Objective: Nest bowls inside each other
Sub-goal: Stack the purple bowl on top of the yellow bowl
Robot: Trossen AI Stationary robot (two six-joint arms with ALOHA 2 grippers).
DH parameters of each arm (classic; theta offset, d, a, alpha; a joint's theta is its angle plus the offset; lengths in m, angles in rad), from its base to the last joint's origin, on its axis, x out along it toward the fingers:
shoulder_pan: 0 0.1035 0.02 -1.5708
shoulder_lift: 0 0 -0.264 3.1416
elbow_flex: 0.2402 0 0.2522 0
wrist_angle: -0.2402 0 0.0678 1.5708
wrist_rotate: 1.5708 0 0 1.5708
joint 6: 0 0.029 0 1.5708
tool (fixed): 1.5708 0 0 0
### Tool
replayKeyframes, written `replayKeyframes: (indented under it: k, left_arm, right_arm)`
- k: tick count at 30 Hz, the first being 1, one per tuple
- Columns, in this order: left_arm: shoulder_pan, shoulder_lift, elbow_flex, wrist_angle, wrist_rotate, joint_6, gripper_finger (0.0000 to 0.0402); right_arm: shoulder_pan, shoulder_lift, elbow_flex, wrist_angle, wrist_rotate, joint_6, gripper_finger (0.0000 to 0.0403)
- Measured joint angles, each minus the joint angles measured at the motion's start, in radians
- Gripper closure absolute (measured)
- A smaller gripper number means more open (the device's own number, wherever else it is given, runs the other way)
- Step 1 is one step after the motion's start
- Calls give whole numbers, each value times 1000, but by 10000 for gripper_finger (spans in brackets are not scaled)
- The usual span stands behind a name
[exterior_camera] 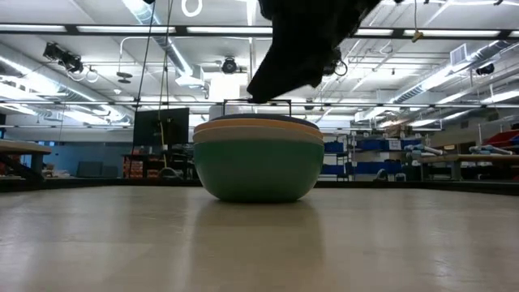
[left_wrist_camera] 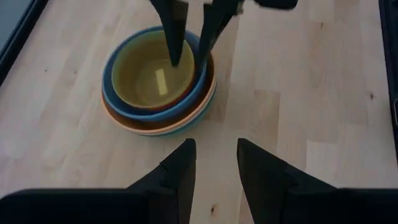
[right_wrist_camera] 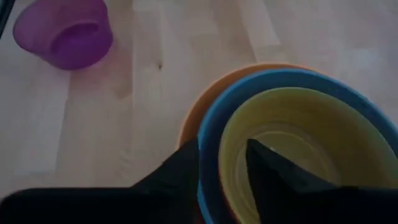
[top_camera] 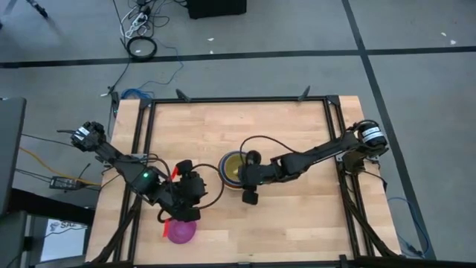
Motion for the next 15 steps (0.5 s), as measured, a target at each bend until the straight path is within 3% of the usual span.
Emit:
replayKeyframes:
  k: [4, 11, 15]
  left_arm:
    - [-7, 0, 0, -2, 41, -16, 275]
    - [-92, 11, -65, -171, 393, -137, 275]
    - [-171, 24, -168, -99, 460, -235, 275]
  right_arm:
    - [16, -48, 85, -153, 43, 26, 242]
    - [165, -200, 131, -318, 282, 62, 232]
    - [273, -265, 131, -428, 439, 187, 237]
